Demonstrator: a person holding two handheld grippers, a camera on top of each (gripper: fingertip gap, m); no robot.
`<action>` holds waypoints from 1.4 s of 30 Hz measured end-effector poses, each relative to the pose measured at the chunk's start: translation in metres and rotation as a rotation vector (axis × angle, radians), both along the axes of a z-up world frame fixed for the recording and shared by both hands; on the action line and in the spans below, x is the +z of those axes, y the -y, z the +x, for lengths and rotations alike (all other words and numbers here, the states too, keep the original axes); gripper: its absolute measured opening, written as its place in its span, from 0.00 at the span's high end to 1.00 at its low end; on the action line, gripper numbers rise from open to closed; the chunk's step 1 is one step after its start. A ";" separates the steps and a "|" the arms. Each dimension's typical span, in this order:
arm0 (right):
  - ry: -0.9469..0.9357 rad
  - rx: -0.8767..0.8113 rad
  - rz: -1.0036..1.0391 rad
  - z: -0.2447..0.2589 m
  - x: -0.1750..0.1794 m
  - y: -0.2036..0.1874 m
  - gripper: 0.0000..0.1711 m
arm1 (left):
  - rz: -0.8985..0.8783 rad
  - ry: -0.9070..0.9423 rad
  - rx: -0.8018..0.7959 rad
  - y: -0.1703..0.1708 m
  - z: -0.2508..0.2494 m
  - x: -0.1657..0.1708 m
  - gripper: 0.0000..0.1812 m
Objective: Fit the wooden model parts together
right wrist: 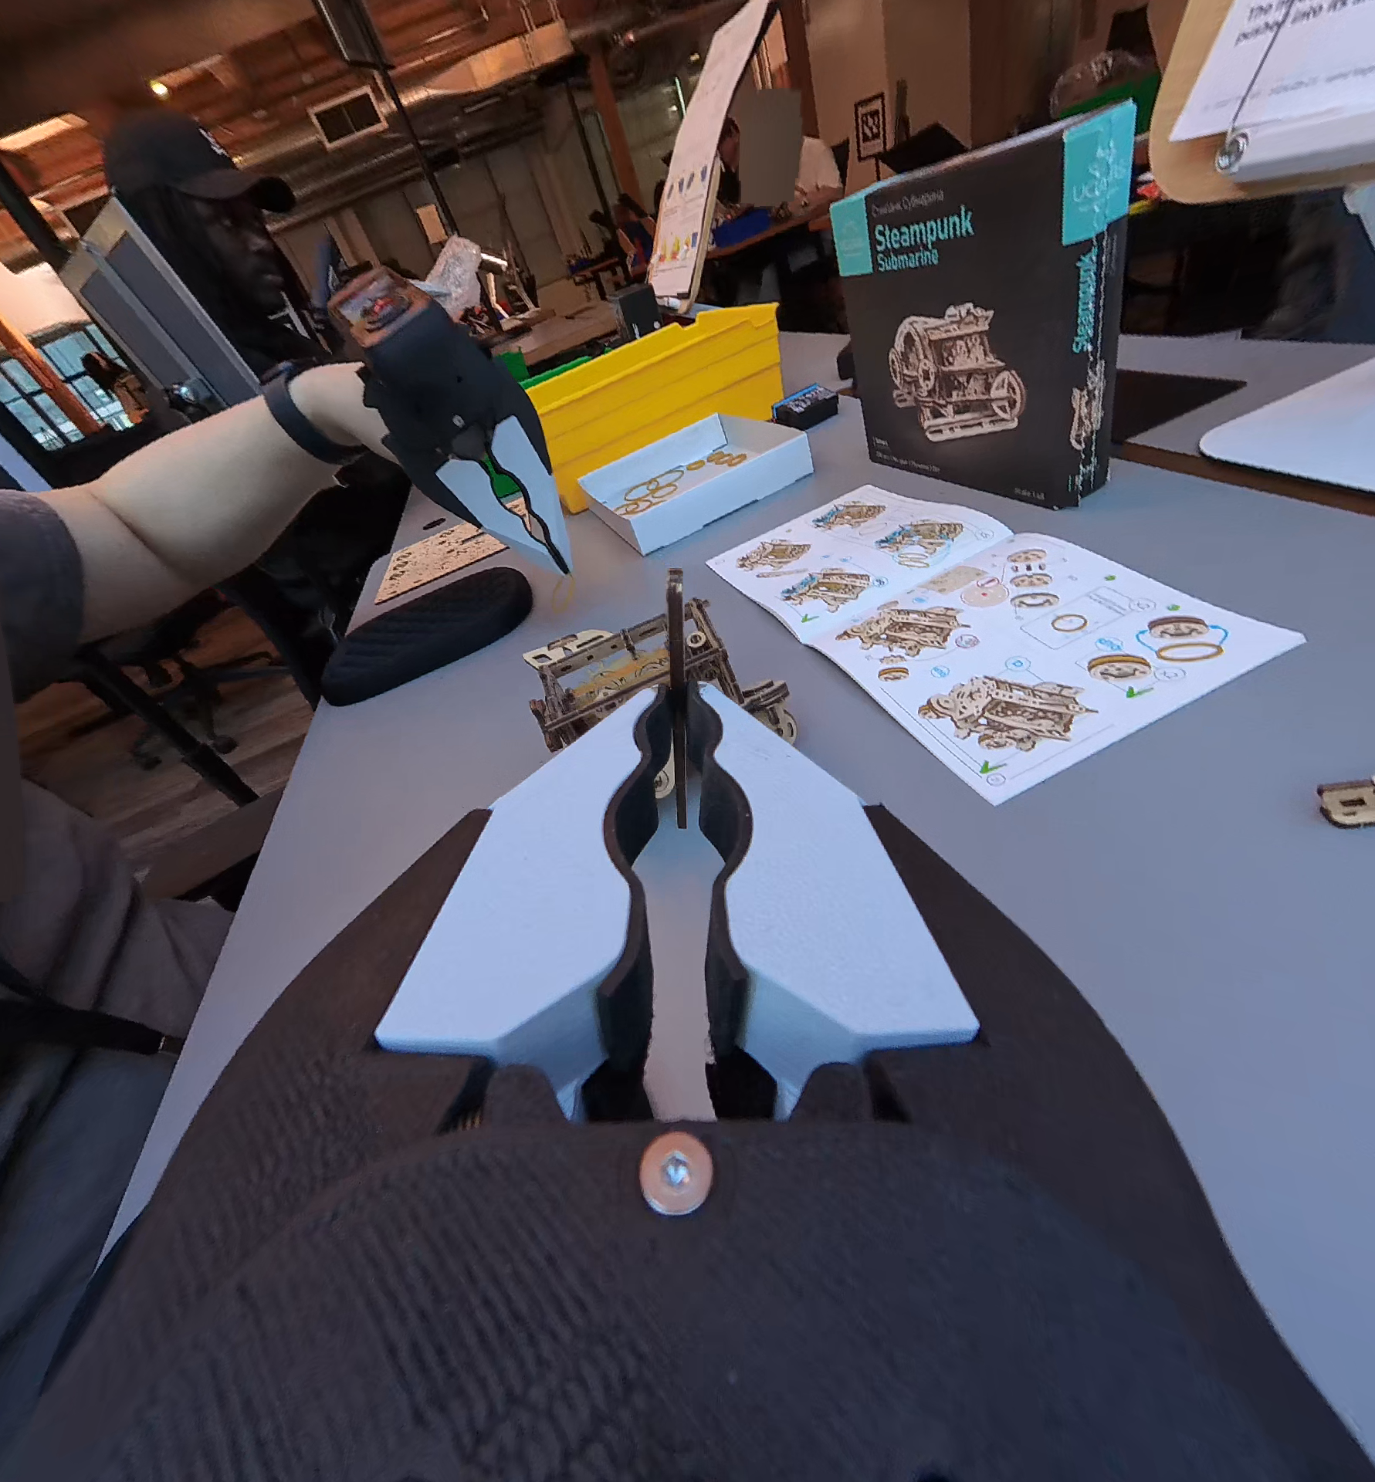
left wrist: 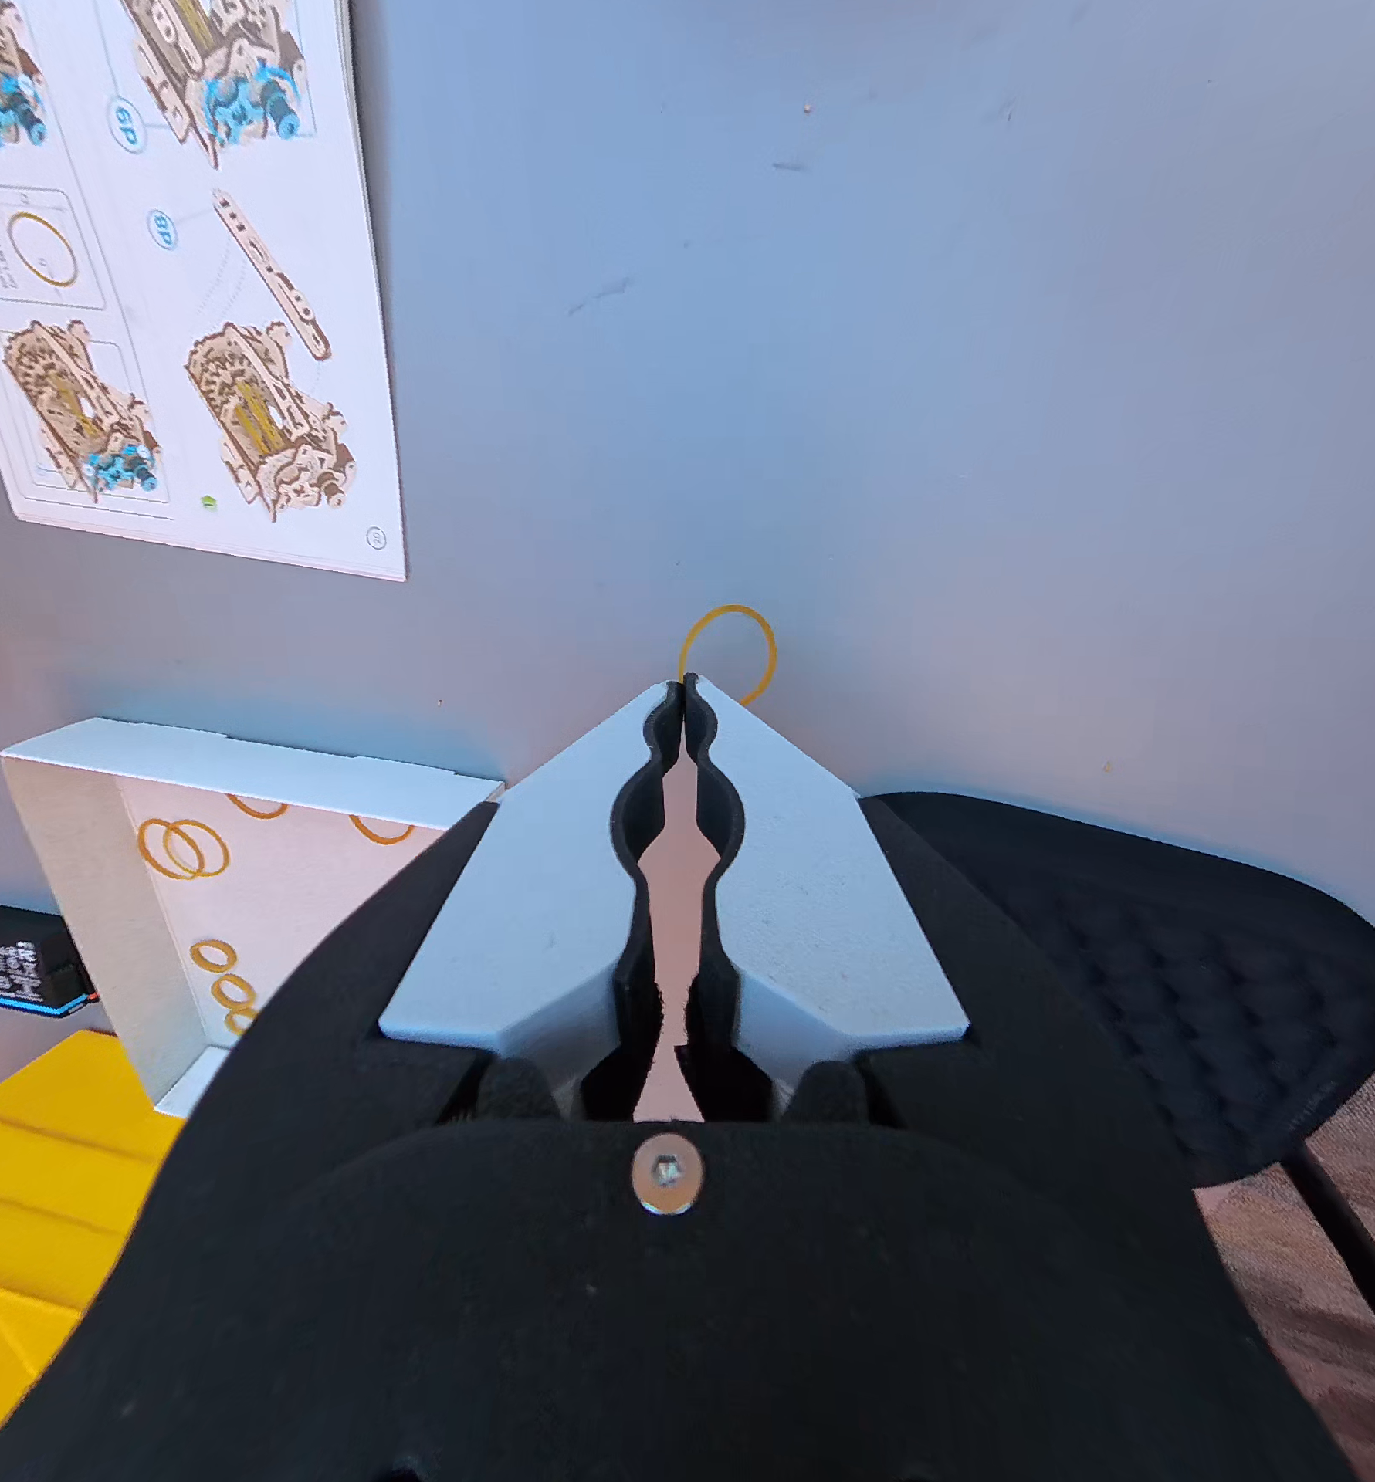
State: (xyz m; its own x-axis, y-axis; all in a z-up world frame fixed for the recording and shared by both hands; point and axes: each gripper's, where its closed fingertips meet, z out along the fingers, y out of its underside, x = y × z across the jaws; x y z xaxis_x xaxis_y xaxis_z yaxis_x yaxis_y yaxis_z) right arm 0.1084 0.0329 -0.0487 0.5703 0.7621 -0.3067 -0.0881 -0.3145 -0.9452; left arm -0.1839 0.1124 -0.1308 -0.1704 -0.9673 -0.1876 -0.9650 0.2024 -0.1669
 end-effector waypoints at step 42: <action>0.035 0.058 0.345 -0.040 0.029 0.018 1.00 | -0.343 0.241 -0.066 0.042 0.189 0.045 1.00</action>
